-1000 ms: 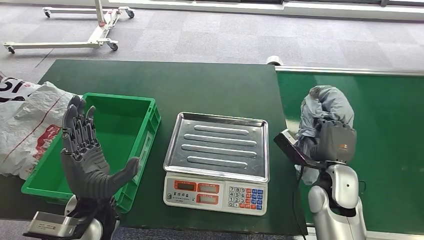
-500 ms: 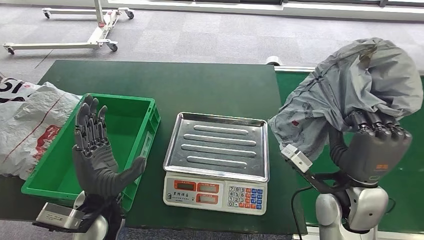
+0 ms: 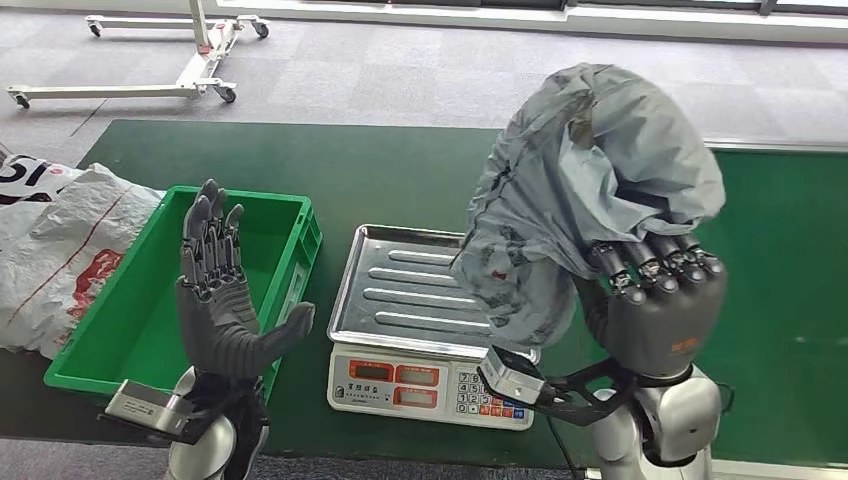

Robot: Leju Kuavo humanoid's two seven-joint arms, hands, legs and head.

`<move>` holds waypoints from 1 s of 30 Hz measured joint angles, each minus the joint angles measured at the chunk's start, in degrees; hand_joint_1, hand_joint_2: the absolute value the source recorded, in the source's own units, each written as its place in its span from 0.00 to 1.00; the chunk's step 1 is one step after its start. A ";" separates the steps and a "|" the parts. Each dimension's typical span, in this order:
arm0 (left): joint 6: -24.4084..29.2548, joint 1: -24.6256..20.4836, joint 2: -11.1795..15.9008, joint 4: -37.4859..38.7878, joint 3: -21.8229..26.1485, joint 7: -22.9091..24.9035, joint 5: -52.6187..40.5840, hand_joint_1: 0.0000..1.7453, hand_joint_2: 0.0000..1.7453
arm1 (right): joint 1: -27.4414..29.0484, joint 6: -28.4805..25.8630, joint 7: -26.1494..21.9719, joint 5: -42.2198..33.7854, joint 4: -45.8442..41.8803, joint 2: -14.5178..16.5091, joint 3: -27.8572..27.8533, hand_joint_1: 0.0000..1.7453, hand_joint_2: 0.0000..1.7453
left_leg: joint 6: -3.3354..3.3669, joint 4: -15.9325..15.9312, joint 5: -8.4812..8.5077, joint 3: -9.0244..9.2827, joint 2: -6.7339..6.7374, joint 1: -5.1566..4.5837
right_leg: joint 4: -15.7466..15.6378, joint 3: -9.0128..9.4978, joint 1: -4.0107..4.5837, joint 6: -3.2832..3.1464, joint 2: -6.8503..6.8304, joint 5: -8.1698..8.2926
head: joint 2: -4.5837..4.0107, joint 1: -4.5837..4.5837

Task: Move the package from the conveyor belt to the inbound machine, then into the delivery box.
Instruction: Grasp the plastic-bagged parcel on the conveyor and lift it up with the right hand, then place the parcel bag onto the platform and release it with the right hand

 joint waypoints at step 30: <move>7.57 2.22 4.50 -1.05 -3.17 -0.04 -0.04 0.00 1.00 | -8.11 8.33 18.80 -12.07 26.96 -2.13 16.45 1.00 1.00 | 0.02 -0.01 0.05 -0.01 -0.05 0.00 | 0.01 0.00 0.00 0.00 -0.09 0.00 | 0.00 -0.01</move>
